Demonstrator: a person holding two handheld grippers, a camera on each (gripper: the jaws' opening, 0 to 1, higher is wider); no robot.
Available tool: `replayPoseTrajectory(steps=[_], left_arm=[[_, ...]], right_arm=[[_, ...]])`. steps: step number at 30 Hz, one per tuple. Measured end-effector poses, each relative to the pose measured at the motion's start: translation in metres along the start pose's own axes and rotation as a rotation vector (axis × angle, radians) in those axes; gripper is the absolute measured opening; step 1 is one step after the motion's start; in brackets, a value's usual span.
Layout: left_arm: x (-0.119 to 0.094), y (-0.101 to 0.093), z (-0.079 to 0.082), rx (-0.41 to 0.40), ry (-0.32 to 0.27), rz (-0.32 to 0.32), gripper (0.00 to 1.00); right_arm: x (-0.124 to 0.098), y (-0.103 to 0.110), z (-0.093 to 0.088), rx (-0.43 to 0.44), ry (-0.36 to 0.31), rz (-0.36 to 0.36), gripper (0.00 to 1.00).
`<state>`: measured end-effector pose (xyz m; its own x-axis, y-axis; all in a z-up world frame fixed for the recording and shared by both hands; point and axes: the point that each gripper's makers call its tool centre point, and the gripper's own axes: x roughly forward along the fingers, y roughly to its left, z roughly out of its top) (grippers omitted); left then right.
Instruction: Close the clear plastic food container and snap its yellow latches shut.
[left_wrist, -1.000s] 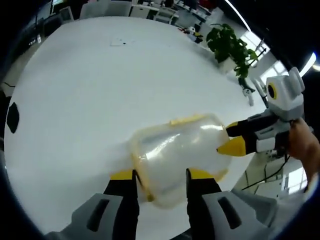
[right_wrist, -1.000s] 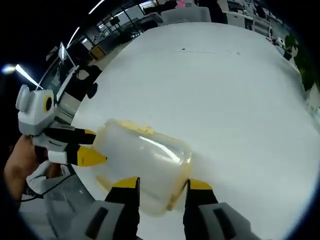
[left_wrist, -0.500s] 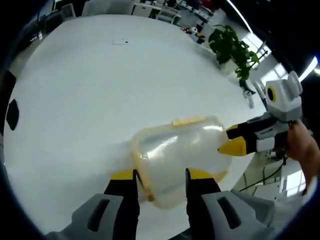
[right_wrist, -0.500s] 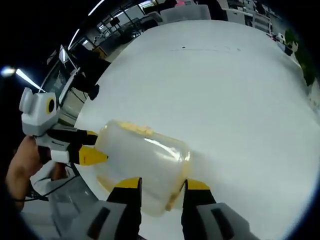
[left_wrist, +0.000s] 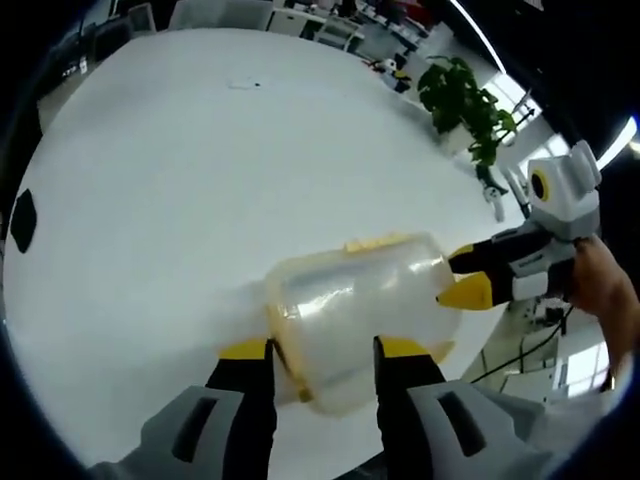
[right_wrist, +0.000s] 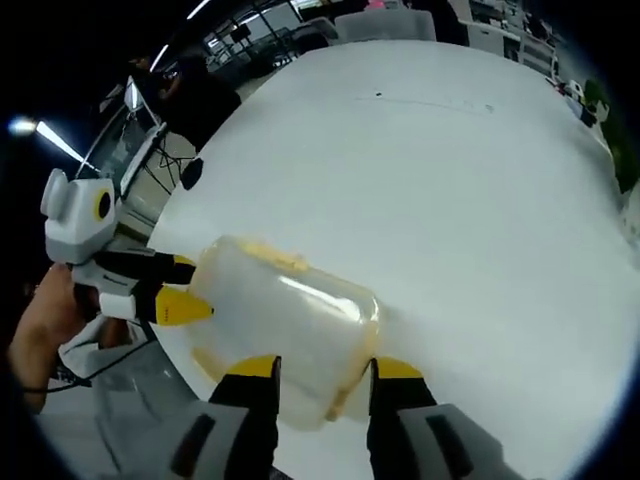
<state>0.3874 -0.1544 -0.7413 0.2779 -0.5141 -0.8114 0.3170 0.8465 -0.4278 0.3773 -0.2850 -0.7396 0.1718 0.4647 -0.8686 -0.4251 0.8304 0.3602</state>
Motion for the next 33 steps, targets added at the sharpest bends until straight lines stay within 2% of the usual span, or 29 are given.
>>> replayPoseTrajectory(steps=[4, 8, 11, 16, 19, 20, 22, 24, 26, 28, 30, 33], left_arm=[[-0.004, 0.002, 0.003, 0.052, 0.002, 0.010, 0.31], [-0.004, 0.001, -0.002, 0.120, 0.035, 0.021, 0.36], [-0.006, 0.000, -0.004, 0.140, 0.044, 0.011, 0.35], [-0.012, -0.002, -0.001, 0.183, 0.043, 0.002, 0.40], [-0.017, -0.004, 0.006, 0.188, 0.032, -0.007, 0.41], [-0.018, -0.004, 0.006, 0.205, 0.035, -0.009, 0.40], [-0.020, -0.007, 0.009, 0.296, 0.042, -0.018, 0.39], [-0.023, -0.008, 0.009, 0.382, 0.060, -0.016, 0.38], [-0.025, -0.008, 0.009, 0.406, 0.070, -0.016, 0.38], [-0.026, -0.006, 0.010, 0.475, 0.082, -0.023, 0.38], [-0.027, -0.001, 0.009, 0.487, 0.100, -0.011, 0.38], [-0.028, -0.006, 0.012, 0.529, 0.094, -0.040, 0.38]], right_arm=[[-0.002, 0.000, 0.001, -0.053, 0.006, -0.024, 0.30], [-0.004, 0.002, 0.003, -0.074, 0.004, -0.025, 0.33], [-0.007, 0.002, 0.008, -0.089, -0.006, -0.035, 0.39], [-0.013, 0.003, 0.011, -0.189, 0.014, -0.063, 0.38], [-0.016, 0.004, 0.015, -0.207, 0.027, -0.067, 0.38], [-0.017, 0.006, 0.016, -0.225, 0.030, -0.061, 0.37], [-0.018, 0.009, 0.018, -0.245, 0.035, -0.051, 0.37], [-0.020, 0.008, 0.019, -0.304, 0.055, -0.056, 0.36], [-0.021, 0.012, 0.020, -0.344, 0.065, -0.045, 0.35], [-0.022, 0.014, 0.021, -0.372, 0.077, -0.040, 0.34], [-0.022, 0.015, 0.022, -0.405, 0.094, -0.038, 0.32], [-0.022, 0.018, 0.024, -0.441, 0.109, -0.029, 0.30]])
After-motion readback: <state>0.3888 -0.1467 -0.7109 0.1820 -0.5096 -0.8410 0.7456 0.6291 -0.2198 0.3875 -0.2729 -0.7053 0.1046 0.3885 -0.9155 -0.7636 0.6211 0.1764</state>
